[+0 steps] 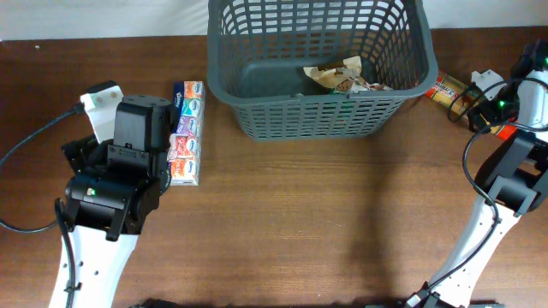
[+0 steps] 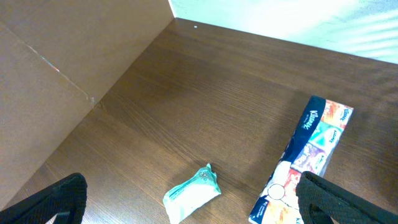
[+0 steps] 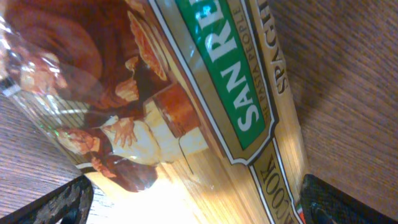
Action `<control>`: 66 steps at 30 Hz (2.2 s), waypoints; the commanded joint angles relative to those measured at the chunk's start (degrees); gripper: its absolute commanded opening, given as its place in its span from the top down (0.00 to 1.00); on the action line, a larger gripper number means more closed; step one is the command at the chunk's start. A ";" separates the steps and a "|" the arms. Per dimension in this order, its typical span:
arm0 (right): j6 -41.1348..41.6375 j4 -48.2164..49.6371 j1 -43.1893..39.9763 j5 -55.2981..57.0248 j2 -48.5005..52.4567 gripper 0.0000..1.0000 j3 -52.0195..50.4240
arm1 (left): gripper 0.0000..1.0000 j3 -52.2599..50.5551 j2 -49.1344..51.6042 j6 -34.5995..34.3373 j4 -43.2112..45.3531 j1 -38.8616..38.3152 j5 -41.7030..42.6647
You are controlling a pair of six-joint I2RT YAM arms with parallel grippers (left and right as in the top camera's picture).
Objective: Pack container
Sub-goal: 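Lower the right gripper onto the spaghetti pack and grasp it, then lift the spaghetti pack and carry it over the basket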
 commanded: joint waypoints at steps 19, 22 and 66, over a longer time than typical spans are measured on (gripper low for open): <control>1.84 -0.74 0.17 -8.72 4.66 0.27 -0.57 | 0.00 0.76 0.20 -0.57 -0.09 0.28 -0.26; 1.86 -0.76 0.17 -8.70 4.66 0.48 -0.57 | 0.00 0.76 0.20 -0.57 -0.09 0.28 -0.24; 55.67 -10.62 -3.02 -34.45 -21.33 0.96 44.63 | 0.00 0.76 0.20 -0.57 -0.09 0.28 -0.24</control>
